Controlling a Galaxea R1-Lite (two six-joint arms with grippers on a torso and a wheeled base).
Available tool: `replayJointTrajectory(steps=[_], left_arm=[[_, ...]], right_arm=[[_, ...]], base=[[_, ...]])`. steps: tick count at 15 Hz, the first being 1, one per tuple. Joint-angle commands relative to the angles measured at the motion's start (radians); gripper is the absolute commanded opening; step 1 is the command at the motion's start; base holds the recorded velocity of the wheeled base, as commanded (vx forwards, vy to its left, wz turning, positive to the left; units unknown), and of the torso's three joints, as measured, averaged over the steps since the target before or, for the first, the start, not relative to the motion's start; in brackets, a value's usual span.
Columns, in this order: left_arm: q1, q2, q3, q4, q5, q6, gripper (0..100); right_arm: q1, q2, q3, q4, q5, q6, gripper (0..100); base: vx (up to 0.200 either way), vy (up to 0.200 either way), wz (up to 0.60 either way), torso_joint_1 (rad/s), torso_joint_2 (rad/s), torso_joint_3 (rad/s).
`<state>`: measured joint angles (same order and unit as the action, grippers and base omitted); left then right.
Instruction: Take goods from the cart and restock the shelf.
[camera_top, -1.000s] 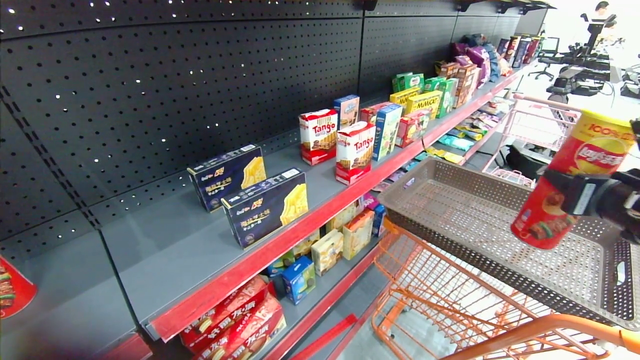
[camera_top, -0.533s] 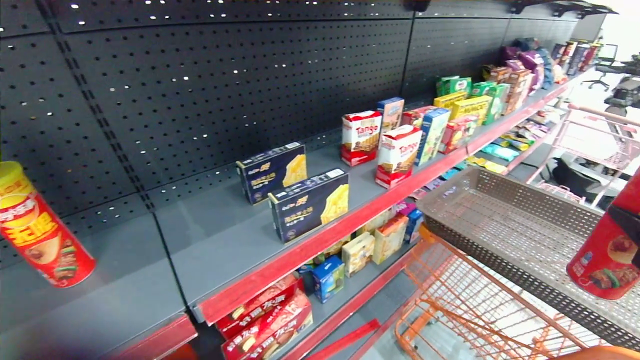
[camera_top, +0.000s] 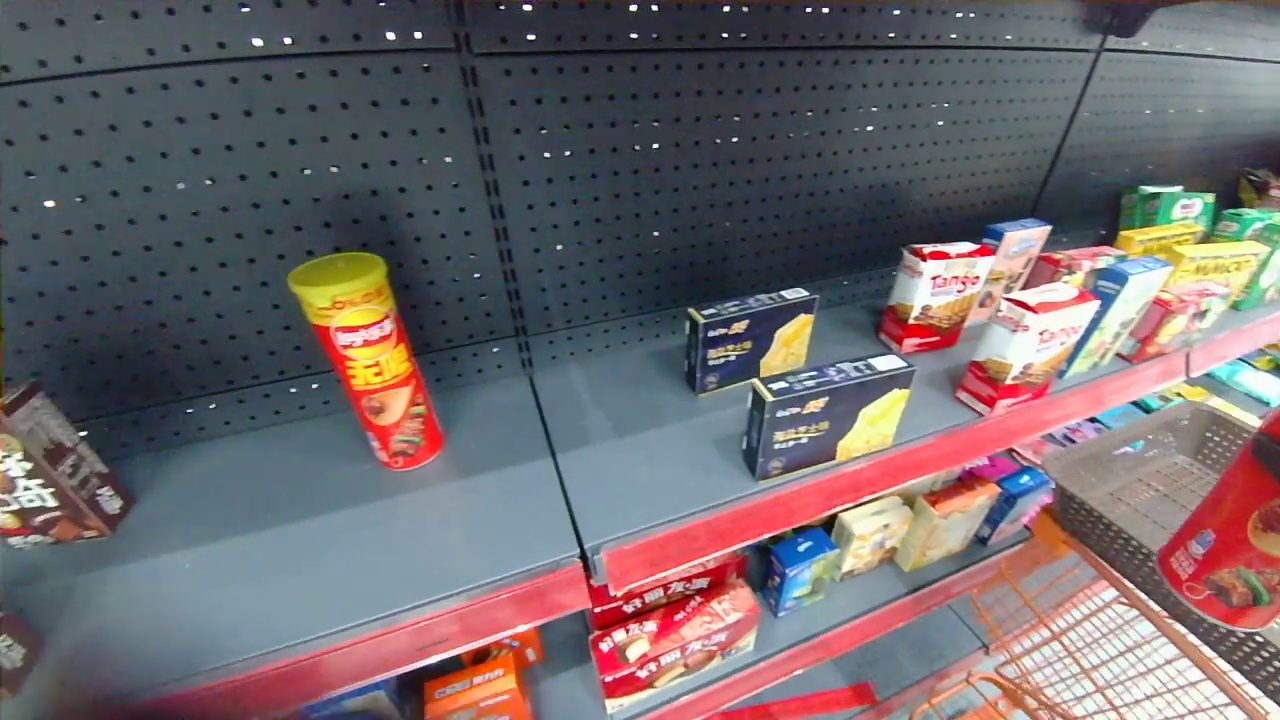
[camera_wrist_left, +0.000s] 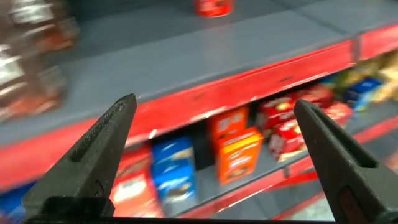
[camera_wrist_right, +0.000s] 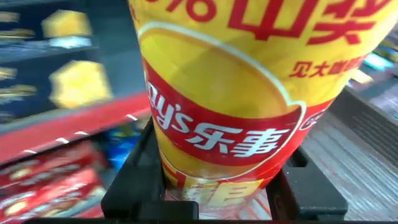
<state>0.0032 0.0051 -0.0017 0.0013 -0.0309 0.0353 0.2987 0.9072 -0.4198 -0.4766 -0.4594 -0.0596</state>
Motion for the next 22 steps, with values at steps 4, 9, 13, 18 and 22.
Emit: replayJointTrajectory(steps=[4, 9, 13, 18, 22], left_arm=[[0.000, -0.001, 0.000, 0.000, 0.000, 0.000, 100], [0.000, -0.001, 0.000, 0.000, 0.000, 0.000, 100], [0.000, -0.001, 0.000, 0.000, 0.000, 0.000, 100], [0.000, -0.001, 0.000, 0.000, 0.000, 0.000, 100], [0.000, -0.001, 0.000, 0.000, 0.000, 0.000, 100]], right_arm=[[0.063, 0.005, 0.007, 0.001, -0.042, -0.002, 0], [0.140, 0.030, -0.002, 0.003, -0.045, -0.002, 0], [0.172, 0.068, -0.114, 0.012, -0.004, -0.062, 0], [0.243, 0.116, -0.180, 0.085, 0.126, -0.082, 0], [0.240, 0.228, -0.185, 0.013, 0.380, 0.037, 0]], base=[[0.000, 0.000, 0.60, 0.005, 0.00, 0.002], [0.000, 0.000, 0.60, 0.000, 0.00, 0.001], [0.000, 0.000, 0.15, 0.001, 0.00, 0.002], [0.000, 0.000, 0.00, 0.000, 0.00, 0.000], [0.000, 0.000, 0.00, 0.000, 0.00, 0.000]])
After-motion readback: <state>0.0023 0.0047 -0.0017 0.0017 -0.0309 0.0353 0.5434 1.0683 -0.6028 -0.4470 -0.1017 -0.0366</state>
